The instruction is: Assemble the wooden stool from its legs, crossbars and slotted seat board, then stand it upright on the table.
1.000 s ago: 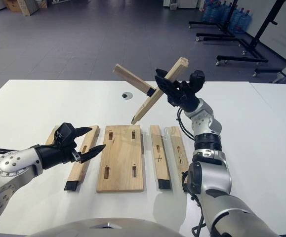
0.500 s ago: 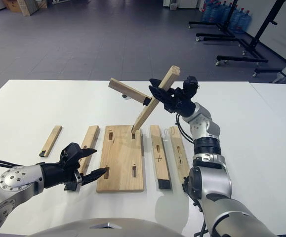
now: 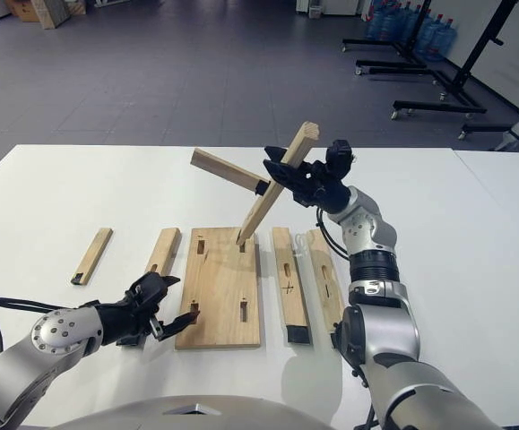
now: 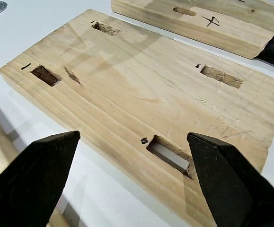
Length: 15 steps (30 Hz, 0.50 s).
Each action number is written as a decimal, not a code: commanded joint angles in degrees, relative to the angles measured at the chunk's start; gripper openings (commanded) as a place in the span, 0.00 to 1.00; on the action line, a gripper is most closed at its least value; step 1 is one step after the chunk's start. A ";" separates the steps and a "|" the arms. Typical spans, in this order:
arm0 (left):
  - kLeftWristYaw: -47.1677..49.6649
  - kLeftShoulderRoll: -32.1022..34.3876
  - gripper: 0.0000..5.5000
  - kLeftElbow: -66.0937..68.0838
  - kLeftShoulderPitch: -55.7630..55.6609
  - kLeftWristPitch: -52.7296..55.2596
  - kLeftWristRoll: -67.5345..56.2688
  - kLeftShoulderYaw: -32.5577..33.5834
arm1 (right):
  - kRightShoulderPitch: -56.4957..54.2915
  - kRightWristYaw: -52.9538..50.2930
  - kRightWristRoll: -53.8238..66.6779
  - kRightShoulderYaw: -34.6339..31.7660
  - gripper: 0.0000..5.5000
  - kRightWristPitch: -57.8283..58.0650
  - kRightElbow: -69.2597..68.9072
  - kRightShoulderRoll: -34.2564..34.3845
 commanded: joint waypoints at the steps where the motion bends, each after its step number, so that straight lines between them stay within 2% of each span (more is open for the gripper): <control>1: 0.14 -2.15 0.76 1.52 -3.39 2.07 -1.79 3.23 | -2.70 -2.79 3.92 -3.19 0.38 2.91 -2.59 -0.32; 7: -1.04 -1.71 0.76 1.97 -4.50 0.48 0.46 1.95 | -5.10 -7.51 5.97 -4.29 0.38 7.87 -2.56 -0.52; 11: 0.56 -6.16 0.76 4.92 -11.89 3.98 -2.00 5.11 | -13.34 -23.33 7.15 -8.93 0.38 13.87 6.50 -1.11; 15: 1.29 -7.67 0.76 4.73 -13.17 5.18 -1.88 4.28 | -19.63 -32.89 7.51 -10.77 0.38 22.29 12.31 -2.59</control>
